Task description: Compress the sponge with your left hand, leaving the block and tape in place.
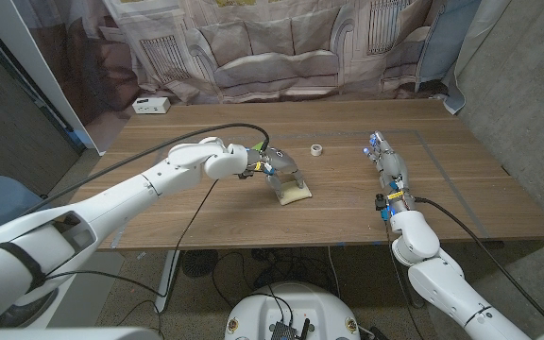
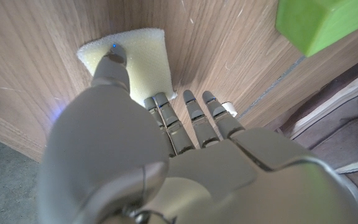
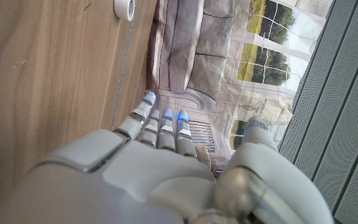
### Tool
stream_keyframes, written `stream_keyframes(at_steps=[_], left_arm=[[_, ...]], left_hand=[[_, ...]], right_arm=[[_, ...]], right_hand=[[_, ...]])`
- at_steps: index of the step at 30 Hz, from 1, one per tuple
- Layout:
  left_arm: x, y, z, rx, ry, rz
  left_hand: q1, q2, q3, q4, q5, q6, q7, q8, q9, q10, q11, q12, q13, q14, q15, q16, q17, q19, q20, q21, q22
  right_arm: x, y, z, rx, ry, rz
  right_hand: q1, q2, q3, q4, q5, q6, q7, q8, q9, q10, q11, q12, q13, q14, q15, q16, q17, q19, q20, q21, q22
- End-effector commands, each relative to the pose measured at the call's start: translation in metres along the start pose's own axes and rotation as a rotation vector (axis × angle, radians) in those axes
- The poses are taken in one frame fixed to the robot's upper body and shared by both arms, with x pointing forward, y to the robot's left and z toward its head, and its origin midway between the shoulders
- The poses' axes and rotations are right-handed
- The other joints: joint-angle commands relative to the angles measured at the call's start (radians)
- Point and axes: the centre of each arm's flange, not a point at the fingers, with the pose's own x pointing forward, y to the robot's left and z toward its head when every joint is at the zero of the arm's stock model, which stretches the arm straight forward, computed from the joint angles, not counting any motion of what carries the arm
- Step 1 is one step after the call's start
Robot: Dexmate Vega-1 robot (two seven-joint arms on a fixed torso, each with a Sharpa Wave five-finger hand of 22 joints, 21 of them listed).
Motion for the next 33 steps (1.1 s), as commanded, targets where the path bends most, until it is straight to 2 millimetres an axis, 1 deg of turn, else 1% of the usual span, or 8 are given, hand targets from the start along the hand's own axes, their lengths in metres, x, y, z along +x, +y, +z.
stream_keyframes(at_steps=[1,3,5,8,10,15,22,33], left_arm=[[0.003,-0.019,0.001,-0.021,0.013,-0.017],[0.003,-0.020,0.002,-0.019,0.016,-0.015],[0.004,-0.020,0.002,-0.022,0.019,-0.014],[0.005,-0.021,0.003,-0.025,0.026,-0.010],[0.006,-0.022,0.004,-0.026,0.028,-0.008],[0.008,-0.022,0.005,-0.039,0.032,0.005],[0.009,-0.024,0.009,-0.061,0.036,0.019],[0.006,-0.026,0.012,-0.096,0.069,0.069]], left_hand=[[-0.018,-0.020,-0.013,0.001,-0.006,-0.029,0.011,-0.014,0.004,-0.030,-0.001,-0.016,0.006,-0.018,-0.095,-0.007,0.002,-0.004,0.024,0.000,0.005],[-0.013,-0.017,-0.011,0.000,-0.005,-0.029,0.012,-0.014,0.004,-0.019,0.001,-0.012,0.007,-0.016,-0.095,-0.005,0.002,-0.002,0.029,0.001,0.005],[-0.002,-0.005,-0.005,-0.003,-0.005,0.010,0.011,-0.001,0.005,0.029,-0.003,0.004,0.011,0.009,-0.108,0.005,0.003,0.007,0.027,0.003,0.006],[0.016,-0.001,-0.001,-0.011,-0.009,0.082,0.024,0.018,0.006,0.092,-0.005,0.021,0.013,0.053,-0.117,0.012,0.002,0.023,0.012,0.006,0.005],[0.025,0.006,0.003,-0.013,-0.011,0.107,0.030,0.023,0.007,0.123,0.006,0.029,0.014,0.073,-0.124,0.014,0.002,0.032,0.009,0.008,0.005],[0.036,0.021,0.011,-0.013,-0.019,0.141,0.030,0.027,0.008,0.158,0.008,0.039,0.018,0.117,-0.125,0.020,0.003,0.056,0.009,0.014,0.005],[0.051,0.033,0.020,-0.017,-0.030,0.175,0.036,0.031,0.009,0.187,0.001,0.049,0.029,0.159,-0.126,0.022,0.003,0.076,0.023,0.017,0.005],[0.093,0.068,0.046,-0.025,-0.073,0.299,0.047,0.060,0.016,0.319,-0.009,0.096,0.071,0.256,-0.142,0.026,0.006,0.133,0.026,0.024,0.006]], right_arm=[[0.001,0.001,-0.001,0.009,0.000,0.005],[0.001,0.002,-0.001,0.011,-0.001,0.007],[0.001,0.002,-0.001,0.013,-0.002,0.006],[0.000,0.002,-0.001,0.016,-0.005,0.005],[0.000,0.001,-0.001,0.017,-0.006,0.004],[-0.002,0.000,-0.001,0.022,-0.010,-0.003],[-0.004,-0.002,-0.003,0.027,-0.016,-0.010],[-0.007,-0.003,-0.006,0.036,-0.013,-0.009]], right_hand=[[0.010,-0.003,0.002,0.001,0.006,0.009,-0.001,0.004,0.003,0.012,-0.002,0.007,0.002,0.004,0.001,0.004,0.002,0.007,0.006,0.005,0.003],[0.010,-0.003,0.002,0.001,0.006,0.009,-0.001,0.004,0.003,0.014,-0.001,0.007,0.002,0.005,0.002,0.004,0.002,0.007,0.006,0.005,0.004],[0.010,-0.003,0.002,0.001,0.006,0.010,-0.002,0.004,0.003,0.015,-0.001,0.007,0.002,0.005,0.002,0.004,0.002,0.007,0.006,0.005,0.004],[0.009,-0.003,0.002,0.002,0.006,0.011,-0.003,0.004,0.003,0.015,0.000,0.007,0.002,0.006,0.001,0.004,0.002,0.007,0.006,0.004,0.004],[0.009,-0.003,0.002,0.002,0.006,0.012,-0.003,0.004,0.003,0.018,-0.001,0.008,0.003,0.008,0.002,0.005,0.002,0.008,0.006,0.004,0.004],[0.009,-0.004,0.001,0.002,0.005,0.012,-0.003,0.003,0.003,0.018,-0.001,0.007,0.003,0.009,0.002,0.005,0.003,0.008,0.007,0.004,0.004],[0.008,-0.004,0.001,0.002,0.005,0.013,-0.004,0.003,0.003,0.019,-0.001,0.007,0.003,0.010,0.002,0.005,0.003,0.010,0.006,0.005,0.004],[0.007,-0.005,0.000,0.003,0.005,0.015,-0.005,0.003,0.003,0.023,-0.003,0.007,0.003,0.017,0.005,0.007,0.004,0.014,0.008,0.005,0.004]])
